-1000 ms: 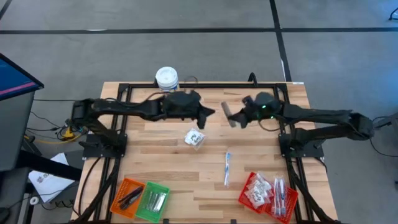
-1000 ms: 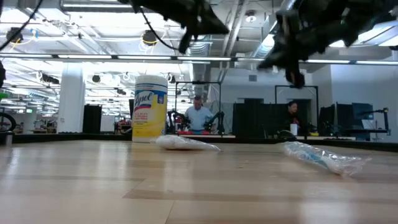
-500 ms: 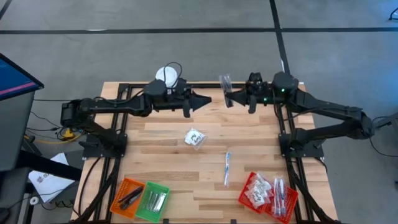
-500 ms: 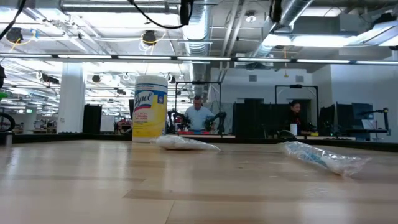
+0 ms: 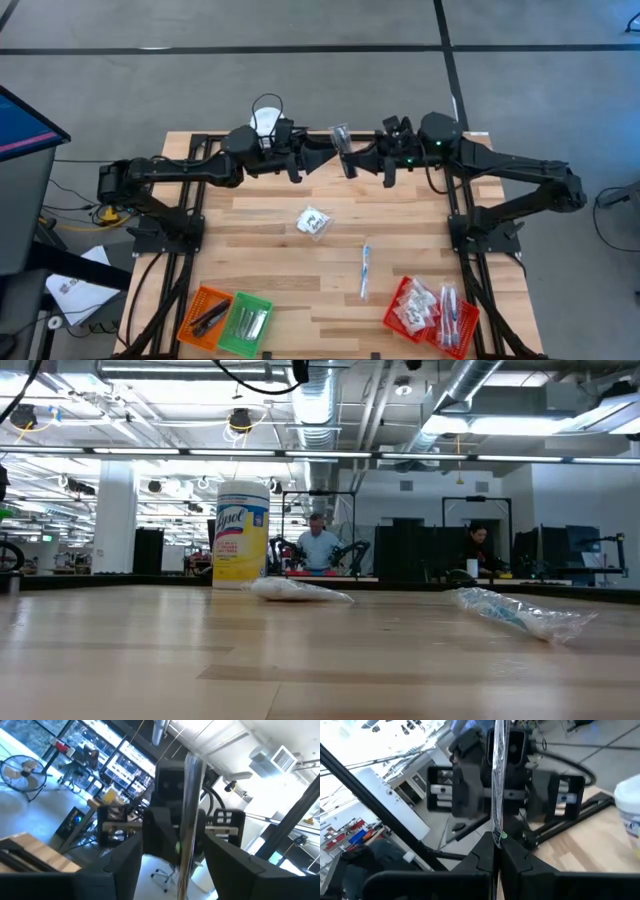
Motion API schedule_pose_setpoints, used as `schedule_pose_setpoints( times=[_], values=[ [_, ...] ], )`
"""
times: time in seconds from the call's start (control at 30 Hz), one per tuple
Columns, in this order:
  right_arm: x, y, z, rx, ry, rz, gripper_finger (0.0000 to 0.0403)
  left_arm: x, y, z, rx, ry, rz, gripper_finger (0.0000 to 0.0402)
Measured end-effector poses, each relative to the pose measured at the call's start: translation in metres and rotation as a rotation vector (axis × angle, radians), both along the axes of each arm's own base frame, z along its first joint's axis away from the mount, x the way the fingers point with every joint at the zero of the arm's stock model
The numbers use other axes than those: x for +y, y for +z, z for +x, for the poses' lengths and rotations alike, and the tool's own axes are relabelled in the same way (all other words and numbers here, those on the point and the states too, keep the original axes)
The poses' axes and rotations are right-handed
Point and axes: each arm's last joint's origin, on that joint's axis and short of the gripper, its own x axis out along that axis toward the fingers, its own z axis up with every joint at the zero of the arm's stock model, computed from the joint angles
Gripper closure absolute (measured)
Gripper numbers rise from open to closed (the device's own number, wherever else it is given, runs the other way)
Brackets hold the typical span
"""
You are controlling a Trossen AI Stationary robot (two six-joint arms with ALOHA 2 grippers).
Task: Pick & Place Travel size toiletries
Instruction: Put the black comb into the orange basket
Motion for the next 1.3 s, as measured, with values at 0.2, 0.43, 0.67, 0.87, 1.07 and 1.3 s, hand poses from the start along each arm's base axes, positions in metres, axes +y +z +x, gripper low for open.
schedule_pose_setpoints(
  times=[0.2,0.43,0.67,0.87,1.07,1.3],
  values=[
    [0.000,-0.002,0.001,0.023,0.002,0.014,0.0401,0.000,0.001,0.000,-0.009,0.004,0.002,0.0198],
    [-0.004,-0.005,0.000,0.048,-0.013,0.022,0.0401,0.000,0.001,0.000,-0.014,-0.001,0.005,0.0221],
    [-0.006,-0.014,0.012,0.078,-0.015,0.060,0.0401,0.001,0.002,-0.001,-0.017,0.020,0.002,0.0240],
    [-0.006,-0.013,0.013,0.064,-0.022,0.058,0.0400,0.000,0.002,0.000,-0.017,0.015,0.003,0.0255],
    [-0.006,-0.009,0.009,0.043,-0.034,0.043,0.0399,-0.001,0.002,0.000,-0.017,0.010,0.003,0.0268],
    [-0.006,-0.010,0.010,0.048,-0.036,0.043,0.0398,-0.001,0.002,0.000,-0.015,0.009,0.002,0.0309]
  ],
)
